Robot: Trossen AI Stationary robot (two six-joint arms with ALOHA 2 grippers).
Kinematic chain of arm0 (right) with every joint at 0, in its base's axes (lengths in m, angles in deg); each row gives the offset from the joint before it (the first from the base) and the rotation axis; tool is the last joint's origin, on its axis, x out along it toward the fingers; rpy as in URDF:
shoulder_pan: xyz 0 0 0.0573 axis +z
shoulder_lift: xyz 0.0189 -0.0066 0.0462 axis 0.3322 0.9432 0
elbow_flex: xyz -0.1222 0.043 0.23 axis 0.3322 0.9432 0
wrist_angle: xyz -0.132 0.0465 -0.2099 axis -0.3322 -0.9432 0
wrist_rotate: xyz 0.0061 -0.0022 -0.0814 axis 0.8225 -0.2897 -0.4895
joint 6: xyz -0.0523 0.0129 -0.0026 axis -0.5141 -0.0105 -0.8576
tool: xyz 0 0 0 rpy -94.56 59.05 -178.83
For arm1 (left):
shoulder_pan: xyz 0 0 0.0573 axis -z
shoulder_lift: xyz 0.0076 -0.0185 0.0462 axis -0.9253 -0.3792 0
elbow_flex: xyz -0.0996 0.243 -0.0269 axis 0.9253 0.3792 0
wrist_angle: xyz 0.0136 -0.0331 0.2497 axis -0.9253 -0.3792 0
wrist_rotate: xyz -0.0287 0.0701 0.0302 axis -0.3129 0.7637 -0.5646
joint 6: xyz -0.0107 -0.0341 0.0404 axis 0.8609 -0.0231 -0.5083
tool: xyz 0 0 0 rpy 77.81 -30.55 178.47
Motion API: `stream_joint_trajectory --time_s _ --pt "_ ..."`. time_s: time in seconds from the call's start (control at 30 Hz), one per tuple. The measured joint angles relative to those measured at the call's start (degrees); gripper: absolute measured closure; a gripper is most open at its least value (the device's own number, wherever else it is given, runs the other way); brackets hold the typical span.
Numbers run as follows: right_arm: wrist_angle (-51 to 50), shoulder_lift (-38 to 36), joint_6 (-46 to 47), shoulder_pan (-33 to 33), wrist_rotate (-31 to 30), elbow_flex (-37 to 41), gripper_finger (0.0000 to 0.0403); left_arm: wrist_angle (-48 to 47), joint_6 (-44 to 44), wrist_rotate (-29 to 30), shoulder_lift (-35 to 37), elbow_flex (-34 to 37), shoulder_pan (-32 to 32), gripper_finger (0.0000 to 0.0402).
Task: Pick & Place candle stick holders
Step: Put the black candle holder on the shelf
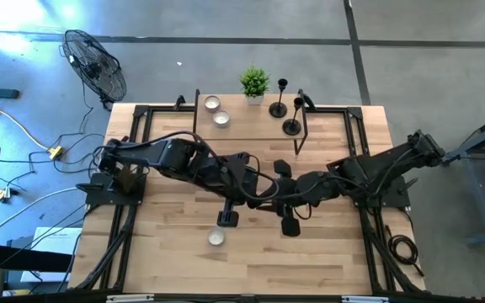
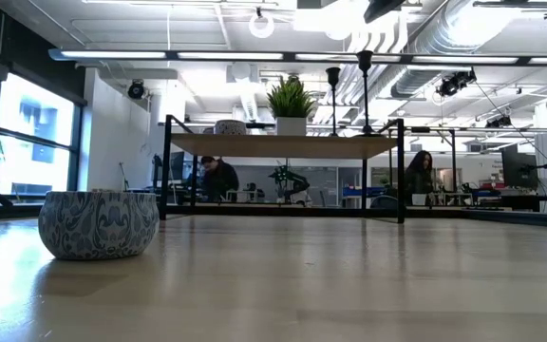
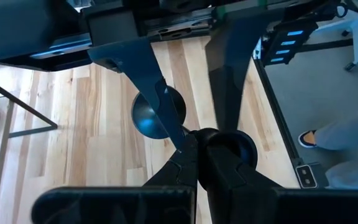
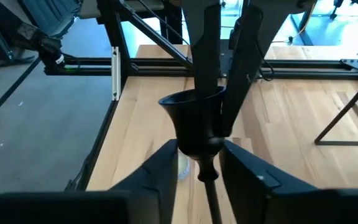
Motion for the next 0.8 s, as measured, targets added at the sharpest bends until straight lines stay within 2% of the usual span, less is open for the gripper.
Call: stream_joint_trajectory --time_s 0.33,0.8 --pt "-1.88 -0.04 -2.43 0.03 0.93 -0.13 0.0387 -0.07 -0.39 -1.42 -0.02 0.07 -0.3 0.04" --pt "-2.73 -0.07 -1.31 0.03 0.49 -0.13 0.0387 -0.09 -0.54 -0.12 -0.04 0.07 -0.22 0.0397"
